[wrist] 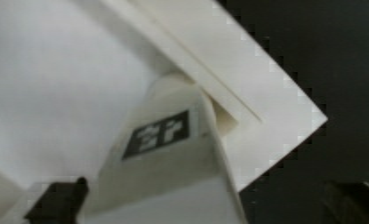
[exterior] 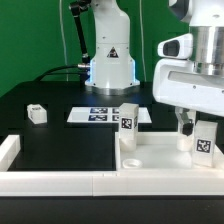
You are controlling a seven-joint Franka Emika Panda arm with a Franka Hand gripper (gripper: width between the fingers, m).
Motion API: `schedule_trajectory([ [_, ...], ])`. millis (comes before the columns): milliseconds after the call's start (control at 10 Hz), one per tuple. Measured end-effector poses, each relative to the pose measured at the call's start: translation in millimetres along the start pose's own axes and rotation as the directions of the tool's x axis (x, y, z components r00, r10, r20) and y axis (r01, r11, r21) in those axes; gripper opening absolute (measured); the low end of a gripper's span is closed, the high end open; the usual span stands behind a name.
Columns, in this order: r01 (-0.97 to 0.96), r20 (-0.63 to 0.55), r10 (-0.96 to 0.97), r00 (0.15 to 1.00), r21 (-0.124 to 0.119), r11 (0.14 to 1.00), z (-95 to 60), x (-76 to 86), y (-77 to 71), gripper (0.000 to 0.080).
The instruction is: Assemble square table
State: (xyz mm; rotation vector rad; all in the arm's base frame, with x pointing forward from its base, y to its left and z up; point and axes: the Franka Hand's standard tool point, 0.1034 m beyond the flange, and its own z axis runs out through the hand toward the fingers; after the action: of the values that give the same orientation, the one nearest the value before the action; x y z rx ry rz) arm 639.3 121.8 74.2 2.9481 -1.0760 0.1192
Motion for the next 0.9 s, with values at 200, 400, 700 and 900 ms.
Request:
schedule_trajectory([
  [200, -0.031, -0.001, 0.031, 1.0, 0.001, 1.0, 0.5, -0.3, 0.1, 0.0649],
  [400, -0.053, 0.0, 0.053, 0.999, 0.001, 0.999, 0.7, -0.3, 0.1, 0.0529],
  [700, -0.252, -0.003, 0.252, 0.968, -0.006, 0.968, 1.1, 3.0, 4.9, 0.0298],
  [900, -0.523, -0.001, 0.523, 0.852, -0.028, 0.852, 1.3, 3.4, 10.4, 0.0297],
])
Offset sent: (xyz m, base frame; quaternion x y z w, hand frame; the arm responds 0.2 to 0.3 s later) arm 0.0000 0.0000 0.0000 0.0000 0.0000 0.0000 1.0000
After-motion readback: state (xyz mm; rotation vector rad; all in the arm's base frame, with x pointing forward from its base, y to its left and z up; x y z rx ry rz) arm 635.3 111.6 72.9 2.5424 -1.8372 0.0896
